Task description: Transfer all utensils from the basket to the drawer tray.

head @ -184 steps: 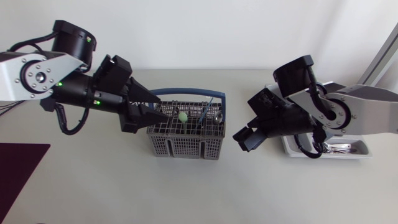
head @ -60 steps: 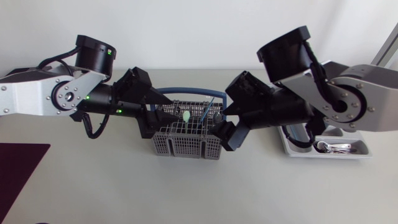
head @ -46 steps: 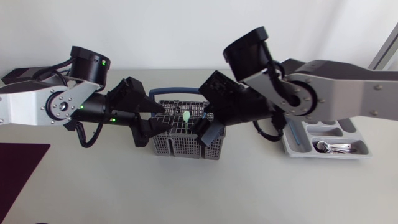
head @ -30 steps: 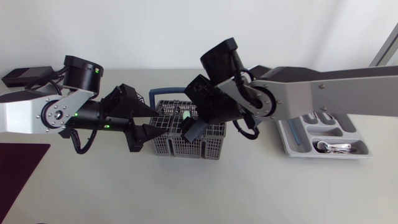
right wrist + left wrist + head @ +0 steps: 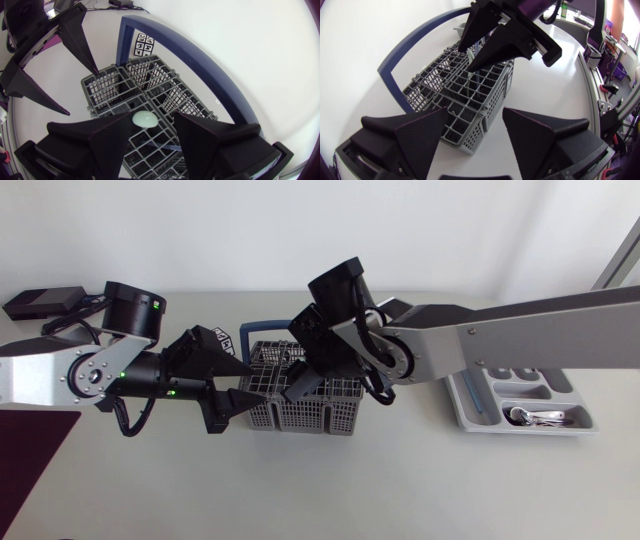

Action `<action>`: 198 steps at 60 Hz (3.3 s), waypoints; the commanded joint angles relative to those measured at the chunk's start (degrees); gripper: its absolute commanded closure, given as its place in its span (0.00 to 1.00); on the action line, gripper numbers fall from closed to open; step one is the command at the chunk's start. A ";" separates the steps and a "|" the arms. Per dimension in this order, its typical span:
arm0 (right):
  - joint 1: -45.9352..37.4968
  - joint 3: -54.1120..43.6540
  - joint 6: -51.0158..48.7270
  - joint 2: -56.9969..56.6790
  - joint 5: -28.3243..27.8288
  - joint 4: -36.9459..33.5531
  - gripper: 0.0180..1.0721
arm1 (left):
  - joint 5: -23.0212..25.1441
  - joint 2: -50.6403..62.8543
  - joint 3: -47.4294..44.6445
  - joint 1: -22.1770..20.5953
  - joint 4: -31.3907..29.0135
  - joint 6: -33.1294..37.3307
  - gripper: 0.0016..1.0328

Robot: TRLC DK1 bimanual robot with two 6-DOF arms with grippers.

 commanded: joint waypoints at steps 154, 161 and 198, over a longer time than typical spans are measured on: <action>-9.70 -19.28 -0.69 -27.09 -7.77 -1.29 0.66 | -42.55 17.26 8.08 -22.48 26.08 -20.46 0.39; -10.49 -20.16 -0.87 -28.06 -8.65 -1.29 0.66 | -46.60 18.76 8.69 -23.45 27.40 -21.34 0.48; -12.16 -22.54 -1.66 -27.70 -10.05 0.82 0.66 | -49.23 15.24 4.65 -23.54 31.00 -23.18 0.68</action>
